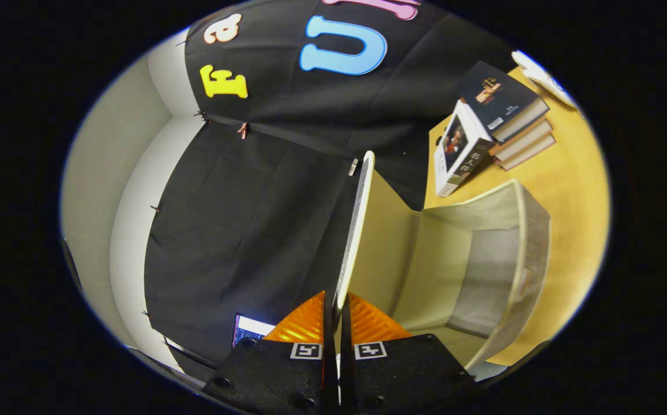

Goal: Open the storage box then place both shoes into the box .Put the left shoe in first, then the right shoe, with the right side of both shoes facing outward in a uniform manner.

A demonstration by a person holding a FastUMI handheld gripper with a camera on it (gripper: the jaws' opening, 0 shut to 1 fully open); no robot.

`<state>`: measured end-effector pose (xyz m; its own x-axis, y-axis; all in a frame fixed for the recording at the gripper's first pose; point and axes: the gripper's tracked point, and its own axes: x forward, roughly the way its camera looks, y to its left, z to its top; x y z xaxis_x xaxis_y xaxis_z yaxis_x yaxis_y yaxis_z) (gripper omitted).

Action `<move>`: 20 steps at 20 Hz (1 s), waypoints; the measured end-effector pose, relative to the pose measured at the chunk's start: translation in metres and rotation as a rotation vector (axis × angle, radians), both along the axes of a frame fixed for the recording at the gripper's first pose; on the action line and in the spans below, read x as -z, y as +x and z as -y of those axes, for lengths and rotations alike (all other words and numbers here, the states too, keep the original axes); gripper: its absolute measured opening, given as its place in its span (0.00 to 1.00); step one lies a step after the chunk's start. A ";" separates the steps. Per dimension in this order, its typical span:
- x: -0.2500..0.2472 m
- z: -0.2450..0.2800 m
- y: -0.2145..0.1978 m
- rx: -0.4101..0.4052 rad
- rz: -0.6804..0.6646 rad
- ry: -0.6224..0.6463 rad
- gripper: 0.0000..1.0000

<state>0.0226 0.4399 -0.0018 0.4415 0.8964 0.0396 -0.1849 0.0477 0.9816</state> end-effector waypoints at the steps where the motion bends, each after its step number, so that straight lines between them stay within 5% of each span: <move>1: -0.006 -0.016 0.002 -0.015 0.005 -0.002 0.05; 10: -0.022 -0.106 0.011 -0.088 0.010 -0.037 0.12; 15: -0.020 -0.105 0.008 -0.098 0.015 -0.042 0.69; 20: -0.008 -0.072 0.001 -0.041 0.092 -0.135 0.94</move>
